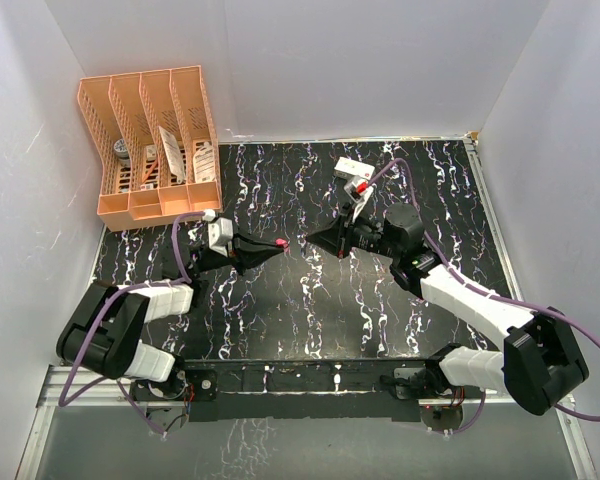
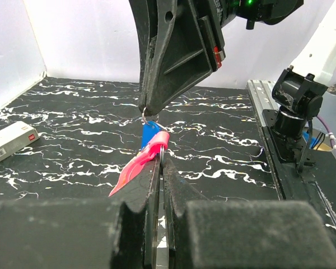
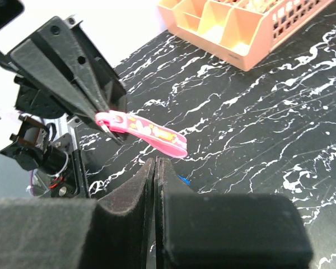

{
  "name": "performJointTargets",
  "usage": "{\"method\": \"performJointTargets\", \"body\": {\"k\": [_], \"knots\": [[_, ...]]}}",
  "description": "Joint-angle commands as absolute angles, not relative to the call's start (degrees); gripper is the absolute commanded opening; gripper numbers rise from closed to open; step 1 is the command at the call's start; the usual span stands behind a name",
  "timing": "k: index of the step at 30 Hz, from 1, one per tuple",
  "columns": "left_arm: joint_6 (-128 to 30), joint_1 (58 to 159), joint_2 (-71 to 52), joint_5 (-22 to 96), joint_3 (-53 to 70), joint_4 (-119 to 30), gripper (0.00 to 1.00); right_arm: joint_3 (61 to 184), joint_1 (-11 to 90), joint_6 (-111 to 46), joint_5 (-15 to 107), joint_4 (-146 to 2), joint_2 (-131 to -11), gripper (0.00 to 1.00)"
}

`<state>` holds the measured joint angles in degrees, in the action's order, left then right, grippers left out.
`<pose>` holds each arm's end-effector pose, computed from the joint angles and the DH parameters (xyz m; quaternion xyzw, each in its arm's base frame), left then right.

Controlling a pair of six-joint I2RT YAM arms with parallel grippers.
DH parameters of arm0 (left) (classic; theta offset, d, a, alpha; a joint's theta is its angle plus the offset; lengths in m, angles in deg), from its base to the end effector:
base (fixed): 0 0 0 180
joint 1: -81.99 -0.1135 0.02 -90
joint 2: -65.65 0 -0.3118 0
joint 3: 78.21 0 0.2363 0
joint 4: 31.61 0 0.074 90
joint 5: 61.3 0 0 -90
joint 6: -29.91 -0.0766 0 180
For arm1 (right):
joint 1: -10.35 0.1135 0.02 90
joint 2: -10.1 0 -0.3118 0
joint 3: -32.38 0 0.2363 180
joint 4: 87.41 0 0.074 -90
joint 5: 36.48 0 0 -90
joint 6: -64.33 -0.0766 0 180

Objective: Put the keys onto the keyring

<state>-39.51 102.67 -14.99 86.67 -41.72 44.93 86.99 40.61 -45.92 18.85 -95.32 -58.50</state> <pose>0.1975 -0.1440 0.3180 0.4250 0.4211 -0.4886 0.6351 0.2128 0.1746 0.3322 -0.2604 0.6897 0.4727 0.4827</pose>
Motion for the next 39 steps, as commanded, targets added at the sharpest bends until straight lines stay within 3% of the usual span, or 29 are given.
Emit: {"method": "performJointTargets", "body": {"k": [1, 20, 39], "knots": [[-38.7, 102.3, -15.5, 90.4, -38.4, 50.1, 0.0, 87.6, 40.4, -43.1, 12.9, -100.3, -57.9, 0.0], [-30.0, 102.3, -22.3, 98.2, -30.7, 44.0, 0.0, 87.4, 40.4, -36.9, 13.2, -102.0, -58.2, 0.0], [-25.0, 102.5, -26.6, 100.1, -28.7, 47.9, 0.0, 88.5, 40.5, -38.0, 10.3, -103.2, -58.8, 0.0]]}}
